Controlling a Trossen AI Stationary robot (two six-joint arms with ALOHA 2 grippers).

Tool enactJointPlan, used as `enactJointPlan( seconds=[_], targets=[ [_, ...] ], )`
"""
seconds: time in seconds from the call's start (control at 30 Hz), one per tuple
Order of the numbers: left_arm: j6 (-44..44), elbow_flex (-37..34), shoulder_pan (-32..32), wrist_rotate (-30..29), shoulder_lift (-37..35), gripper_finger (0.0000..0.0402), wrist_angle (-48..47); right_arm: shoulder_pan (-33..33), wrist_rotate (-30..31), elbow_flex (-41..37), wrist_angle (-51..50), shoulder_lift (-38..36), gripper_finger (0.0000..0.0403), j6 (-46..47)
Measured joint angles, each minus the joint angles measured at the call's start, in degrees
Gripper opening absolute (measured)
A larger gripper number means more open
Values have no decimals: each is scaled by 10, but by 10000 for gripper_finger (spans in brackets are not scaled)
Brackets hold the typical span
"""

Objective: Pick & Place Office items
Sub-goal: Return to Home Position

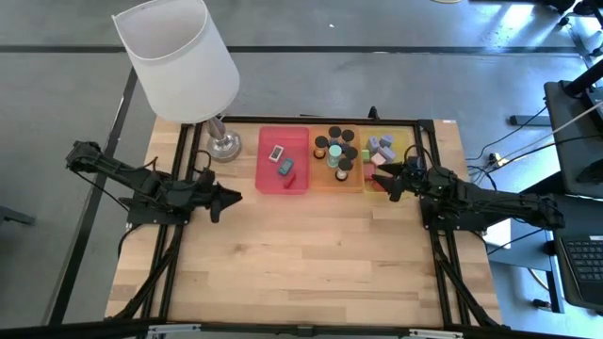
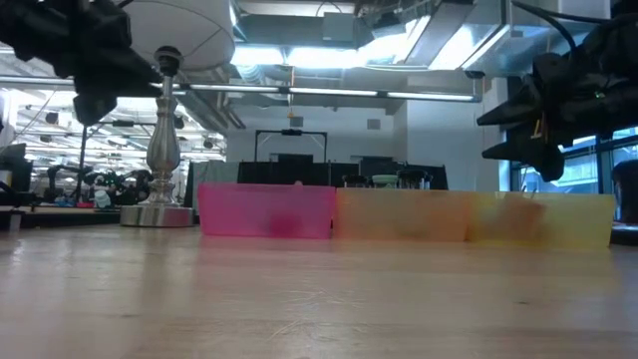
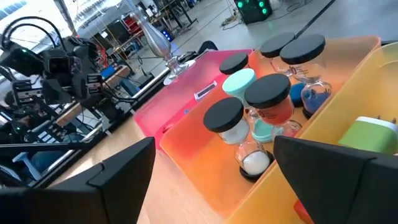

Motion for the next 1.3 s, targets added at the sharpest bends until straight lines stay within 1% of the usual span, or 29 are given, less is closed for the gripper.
enactJointPlan(
  seconds=[0.1,0.2,0.3,0.4,0.53,0.7,0.9,0.93,1.0,1.1,1.17,1.3],
  targets=[
    [28,0,5,-13,27,68,32,0,0,0,-1,3,331,-4],
    [41,0,18,-28,48,54,33,0,-19,0,-2,2,331,-33],
    [42,0,36,-21,50,43,31,0,-26,0,-4,2,331,-60],
    [64,0,56,11,46,33,32,0,-26,0,-4,2,331,-66],
    [131,0,87,42,45,25,39,0,-26,0,-4,2,331,-63],
    [220,0,138,135,45,24,53,0,-26,0,-4,2,331,-62],
    [307,0,188,222,45,24,53,0,-26,1,-4,2,331,-62],
    [318,-5,196,234,44,24,66,0,-26,1,-4,2,331,-62],
    [329,-29,214,262,15,24,106,0,-26,1,-4,2,331,-62],
    [331,-80,238,300,-19,24,221,0,-26,1,-4,2,331,-62],
    [329,-111,247,320,-35,24,254,0,-26,1,-4,2,331,-62],
    [314,-141,249,320,-52,24,301,0,-26,1,-4,2,331,-61]
  ],
)
